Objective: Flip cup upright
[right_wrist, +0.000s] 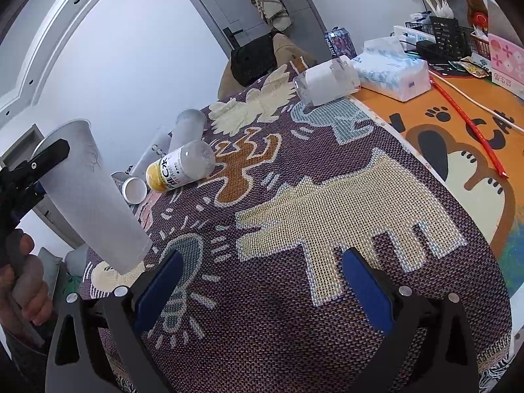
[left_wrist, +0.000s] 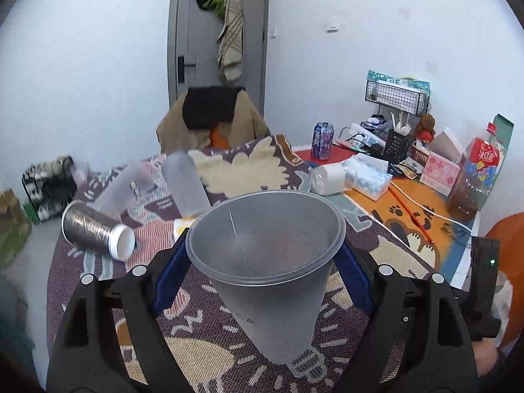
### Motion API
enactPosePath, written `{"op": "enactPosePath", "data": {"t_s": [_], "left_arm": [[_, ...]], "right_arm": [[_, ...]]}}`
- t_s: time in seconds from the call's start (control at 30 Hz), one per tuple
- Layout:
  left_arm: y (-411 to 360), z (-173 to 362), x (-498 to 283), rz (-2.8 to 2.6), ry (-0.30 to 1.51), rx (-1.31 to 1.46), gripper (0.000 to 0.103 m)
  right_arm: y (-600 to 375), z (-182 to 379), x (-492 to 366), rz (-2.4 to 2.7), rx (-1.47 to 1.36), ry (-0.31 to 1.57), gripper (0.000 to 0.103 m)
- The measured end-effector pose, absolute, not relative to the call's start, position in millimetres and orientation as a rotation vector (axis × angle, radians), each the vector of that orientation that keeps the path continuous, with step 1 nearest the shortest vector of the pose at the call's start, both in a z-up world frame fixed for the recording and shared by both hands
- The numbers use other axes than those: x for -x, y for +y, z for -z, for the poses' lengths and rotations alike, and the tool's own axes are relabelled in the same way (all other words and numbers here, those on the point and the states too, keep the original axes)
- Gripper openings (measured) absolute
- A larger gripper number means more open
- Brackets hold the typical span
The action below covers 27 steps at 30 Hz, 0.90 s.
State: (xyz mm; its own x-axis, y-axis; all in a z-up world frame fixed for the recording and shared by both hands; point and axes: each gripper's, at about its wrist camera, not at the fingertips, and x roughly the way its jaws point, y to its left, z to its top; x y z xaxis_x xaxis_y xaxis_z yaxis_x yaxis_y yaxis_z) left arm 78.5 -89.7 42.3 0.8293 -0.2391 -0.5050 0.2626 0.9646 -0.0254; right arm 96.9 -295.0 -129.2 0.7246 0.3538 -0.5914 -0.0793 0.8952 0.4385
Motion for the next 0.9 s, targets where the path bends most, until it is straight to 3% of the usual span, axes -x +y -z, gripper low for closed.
{"op": "enactPosePath", "data": {"t_s": [0.47, 0.77, 0.83, 0.9], "left_arm": [[-121.8, -12.5, -77.0, 0.214, 0.389, -0.168, 0.082], [-123.3, 2.0, -69.3, 0.264, 0.451, -0.150, 0.083], [-124.2, 3.6, -68.8, 0.284, 0.474, -0.153, 0.098], [-124.2, 4.2, -64.2, 0.306, 0.482, -0.153, 0.098]], "right_arm": [[-303.7, 125.5, -85.6, -0.204, -0.365, 0.711, 0.095], [-307.3, 130.4, -86.3, -0.200, -0.377, 0.717, 0.095], [-304.5, 130.8, -87.0, -0.209, -0.375, 0.719, 0.095], [-301.2, 130.2, -87.4, -0.217, -0.371, 0.719, 0.095]]}}
